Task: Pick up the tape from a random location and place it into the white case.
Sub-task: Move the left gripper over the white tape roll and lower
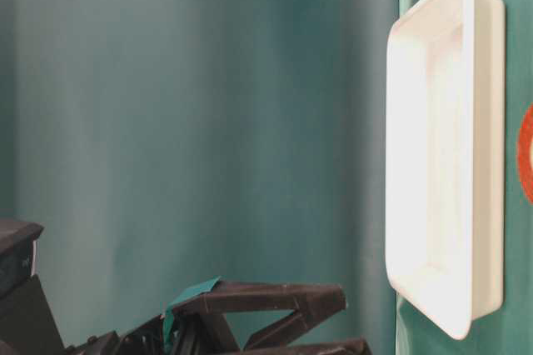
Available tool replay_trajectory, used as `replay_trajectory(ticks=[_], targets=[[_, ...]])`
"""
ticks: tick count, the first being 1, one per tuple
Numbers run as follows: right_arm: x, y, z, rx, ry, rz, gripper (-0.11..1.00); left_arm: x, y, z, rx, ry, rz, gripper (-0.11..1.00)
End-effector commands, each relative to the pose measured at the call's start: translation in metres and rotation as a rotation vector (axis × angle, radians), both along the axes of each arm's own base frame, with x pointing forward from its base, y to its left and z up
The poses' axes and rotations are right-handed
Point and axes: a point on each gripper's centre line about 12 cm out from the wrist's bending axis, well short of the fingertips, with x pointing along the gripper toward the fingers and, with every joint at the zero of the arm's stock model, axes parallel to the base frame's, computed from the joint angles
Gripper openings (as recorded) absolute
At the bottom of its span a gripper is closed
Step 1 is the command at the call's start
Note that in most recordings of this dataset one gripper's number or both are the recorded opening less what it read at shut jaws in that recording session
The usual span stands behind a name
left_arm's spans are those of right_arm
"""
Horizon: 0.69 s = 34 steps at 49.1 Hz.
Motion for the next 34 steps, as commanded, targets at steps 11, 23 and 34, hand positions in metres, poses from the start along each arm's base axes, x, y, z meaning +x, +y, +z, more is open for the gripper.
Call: replay_trajectory(ticks=[11,23,34], targets=[[0.003,0.000,0.010,0.001,-0.022,0.000,0.91,0.003,-0.001,0.012,-0.002,-0.035,-0.005,0.99],[0.002,0.000,0.010,0.001,-0.020,0.000,0.91,0.002,-0.002,0.000,0.002,-0.008,-0.007,0.99],[0.002,0.000,0.009,0.000,-0.017,0.000,0.91,0.009,-0.004,-0.033,0.006,0.022,-0.010,0.99]])
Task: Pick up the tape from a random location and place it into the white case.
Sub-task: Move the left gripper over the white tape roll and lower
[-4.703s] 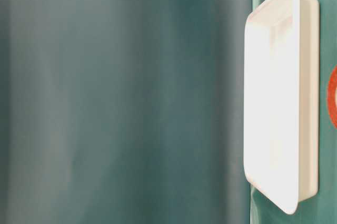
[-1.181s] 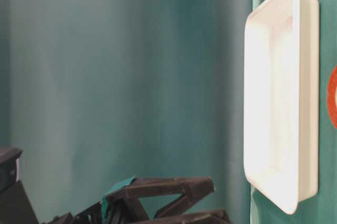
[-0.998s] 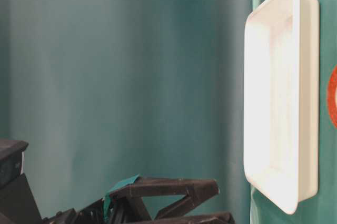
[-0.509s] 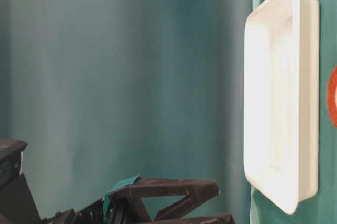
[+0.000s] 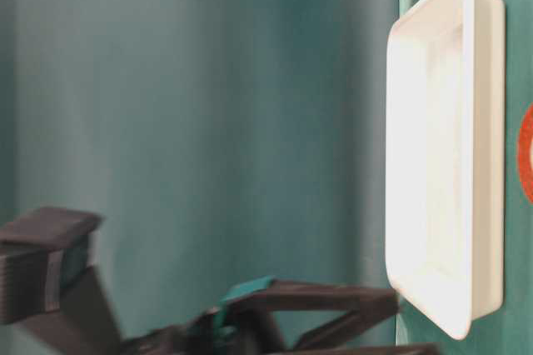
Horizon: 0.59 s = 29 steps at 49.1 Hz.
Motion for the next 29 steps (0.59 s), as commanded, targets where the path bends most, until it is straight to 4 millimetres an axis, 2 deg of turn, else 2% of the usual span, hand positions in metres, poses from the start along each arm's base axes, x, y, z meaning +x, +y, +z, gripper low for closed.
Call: replay_trajectory(ticks=[1,13,29], targets=[[0.003,0.000,0.010,0.001,-0.026,-0.002,0.91,0.005,-0.003,-0.001,-0.002,-0.029,-0.006,0.99],[0.003,0.000,0.009,0.001,-0.020,0.000,0.91,0.010,-0.003,-0.033,0.004,0.006,-0.007,0.99],[0.004,0.000,0.008,0.003,-0.017,-0.002,0.91,0.014,-0.008,-0.055,0.009,0.014,-0.020,0.99]])
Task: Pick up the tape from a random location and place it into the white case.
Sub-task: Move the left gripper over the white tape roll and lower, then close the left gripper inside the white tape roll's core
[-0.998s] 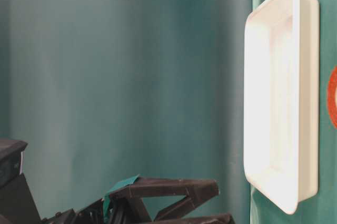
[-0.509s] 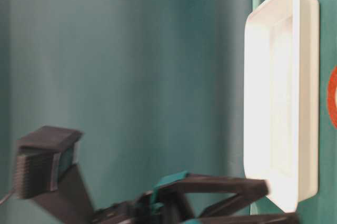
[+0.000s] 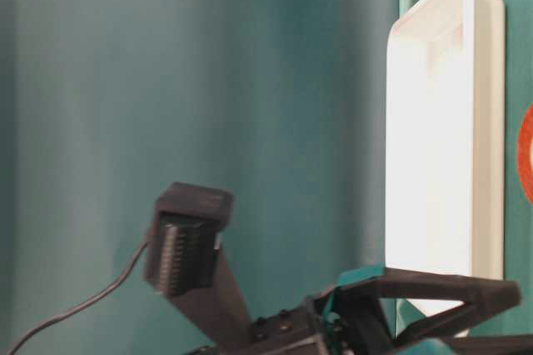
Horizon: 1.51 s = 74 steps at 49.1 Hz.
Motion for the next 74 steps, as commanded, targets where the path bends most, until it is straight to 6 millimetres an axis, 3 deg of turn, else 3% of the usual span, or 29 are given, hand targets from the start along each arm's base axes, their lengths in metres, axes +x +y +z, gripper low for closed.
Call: replay_trajectory(ticks=[1,29,56,60,70,74], targets=[[0.003,0.000,0.010,-0.001,-0.025,0.000,0.91,0.004,-0.003,0.003,0.000,-0.025,-0.009,0.99],[0.003,0.000,0.008,0.000,-0.011,0.000,0.91,0.003,0.000,-0.042,0.007,0.011,-0.005,0.99],[0.004,0.000,0.004,0.000,0.003,-0.002,0.91,0.004,0.001,-0.052,0.013,0.021,-0.010,0.95],[0.004,0.000,0.004,0.000,0.003,0.000,0.91,0.004,0.000,-0.050,0.022,0.033,-0.027,0.83],[0.004,0.000,0.004,0.000,0.003,0.000,0.91,0.005,-0.002,-0.048,0.031,0.047,-0.048,0.28],[0.004,0.000,0.004,0.000,0.005,0.000,0.91,0.006,-0.001,-0.047,0.031,0.044,-0.048,0.24]])
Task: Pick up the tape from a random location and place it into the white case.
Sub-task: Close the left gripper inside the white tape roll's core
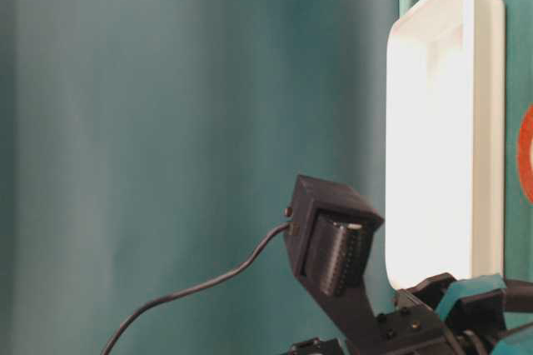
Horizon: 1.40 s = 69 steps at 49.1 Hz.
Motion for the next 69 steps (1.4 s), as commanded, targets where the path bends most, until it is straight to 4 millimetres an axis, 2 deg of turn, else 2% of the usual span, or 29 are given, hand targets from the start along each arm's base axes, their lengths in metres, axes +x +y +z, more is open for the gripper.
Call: replay_trajectory(ticks=[1,9,22,57,69], targets=[[0.002,0.000,0.008,0.000,-0.020,-0.002,0.91,0.005,-0.001,0.008,-0.001,-0.028,-0.007,0.24],[0.003,0.000,0.008,0.000,-0.015,0.000,0.91,0.005,-0.001,0.011,-0.002,-0.034,-0.007,0.24],[0.003,0.000,0.008,0.000,-0.012,-0.002,0.91,0.010,-0.004,0.038,-0.010,-0.085,-0.008,0.24],[0.002,0.000,0.006,0.003,0.008,-0.001,0.91,0.006,-0.003,0.140,-0.017,-0.136,-0.007,0.24],[0.002,0.000,0.006,0.005,0.008,-0.001,0.91,0.000,-0.002,0.185,-0.024,-0.200,-0.007,0.24]])
